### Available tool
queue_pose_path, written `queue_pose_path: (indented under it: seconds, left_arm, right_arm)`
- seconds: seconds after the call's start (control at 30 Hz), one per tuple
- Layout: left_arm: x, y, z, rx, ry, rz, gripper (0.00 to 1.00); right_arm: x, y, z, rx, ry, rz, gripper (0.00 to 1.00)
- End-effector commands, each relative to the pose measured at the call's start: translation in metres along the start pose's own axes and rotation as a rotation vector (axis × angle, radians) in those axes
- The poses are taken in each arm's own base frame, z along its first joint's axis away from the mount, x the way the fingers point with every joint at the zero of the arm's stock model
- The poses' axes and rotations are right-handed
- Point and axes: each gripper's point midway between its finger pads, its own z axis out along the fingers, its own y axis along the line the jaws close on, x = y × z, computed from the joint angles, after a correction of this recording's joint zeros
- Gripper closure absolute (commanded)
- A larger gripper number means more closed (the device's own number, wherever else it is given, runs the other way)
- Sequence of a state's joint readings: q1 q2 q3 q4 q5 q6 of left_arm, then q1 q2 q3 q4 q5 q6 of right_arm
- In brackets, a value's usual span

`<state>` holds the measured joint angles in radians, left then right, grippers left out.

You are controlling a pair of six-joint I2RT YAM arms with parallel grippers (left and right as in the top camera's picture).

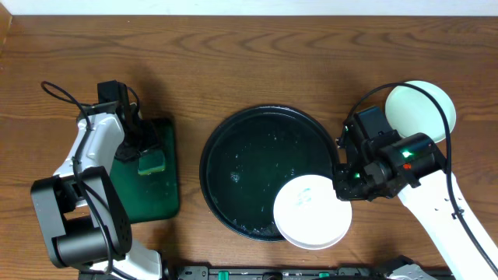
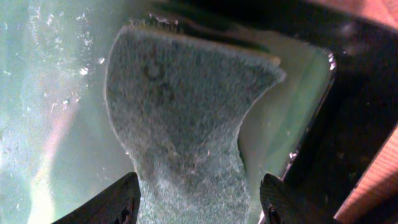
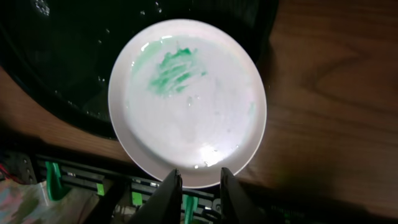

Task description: Clean dirty plates on tray and stack at the side

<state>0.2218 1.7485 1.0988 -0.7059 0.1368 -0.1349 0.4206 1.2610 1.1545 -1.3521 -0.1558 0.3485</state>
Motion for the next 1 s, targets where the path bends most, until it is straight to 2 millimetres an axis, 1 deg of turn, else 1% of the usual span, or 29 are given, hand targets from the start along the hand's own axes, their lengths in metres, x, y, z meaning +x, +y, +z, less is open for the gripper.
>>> queue_pose_path:
  seconds: [0.0,0.3,0.33,0.37,0.4,0.43,0.47,0.57,0.67,0.73,0.77,0.8,0.83,0.87,0.9,0.93,0.97]
  left_arm:
    - [-0.005,-0.003,-0.001,0.017,-0.011,0.018,0.38]
    - [0.005,0.001,0.022,0.001,0.065,0.011,0.38]
    - [0.006,0.002,0.024,-0.001,0.072,0.010,0.42]
    - [0.007,0.002,0.026,-0.002,0.077,0.010,0.54]
    - [0.007,0.002,0.026,-0.002,0.080,0.009,0.64]
    - [0.007,0.002,0.027,-0.002,0.080,0.009,0.70]
    - [0.007,0.002,0.026,-0.002,0.079,0.010,0.71]
    - [0.007,0.002,0.026,-0.002,0.080,0.009,0.71]
    - [0.007,-0.003,0.026,0.025,0.082,0.008,0.56]
    - [0.007,-0.004,0.025,0.032,0.082,0.009,0.57]
    - [0.007,-0.004,0.025,0.032,0.082,0.008,0.73]
    - [0.007,-0.004,0.025,0.032,0.082,0.008,0.81]
    - [0.007,-0.004,0.025,0.033,0.082,0.008,0.86]
    - [0.006,-0.004,0.025,0.033,0.081,0.008,0.86]
    - [0.006,-0.004,0.024,0.033,0.079,0.008,0.83]
    - [0.006,-0.005,0.023,0.034,0.074,0.009,0.75]
    - [0.005,-0.005,0.021,0.035,0.068,0.010,0.73]
  right_arm:
    - [0.003,-0.001,-0.002,0.007,-0.004,-0.005,0.81]
    - [0.006,0.002,-0.002,-0.007,0.008,-0.004,0.81]
    - [0.006,0.002,-0.002,-0.008,0.010,-0.004,0.81]
    - [0.006,0.002,-0.002,-0.007,0.010,-0.004,0.81]
    - [0.006,0.002,-0.002,-0.007,0.010,-0.004,0.81]
    - [0.006,0.002,-0.002,-0.007,0.010,-0.004,0.81]
    - [0.006,0.002,-0.002,-0.007,0.010,-0.003,0.81]
    - [0.006,0.002,-0.002,-0.007,0.010,-0.003,0.81]
    - [0.006,0.002,-0.002,-0.007,0.010,-0.003,0.81]
    - [0.006,0.001,-0.002,-0.007,0.010,-0.003,0.81]
    - [0.006,0.001,-0.002,-0.007,0.010,-0.003,0.81]
    - [0.006,0.001,-0.002,-0.007,0.010,-0.003,0.81]
    - [0.006,0.002,-0.002,-0.007,0.010,-0.003,0.81]
    - [0.006,0.002,-0.002,-0.007,0.010,-0.004,0.81]
    - [0.006,0.002,-0.002,-0.007,0.010,-0.003,0.81]
    - [0.006,0.001,-0.002,-0.007,0.010,-0.003,0.81]
    - [0.006,0.002,-0.002,-0.007,0.010,-0.004,0.80]
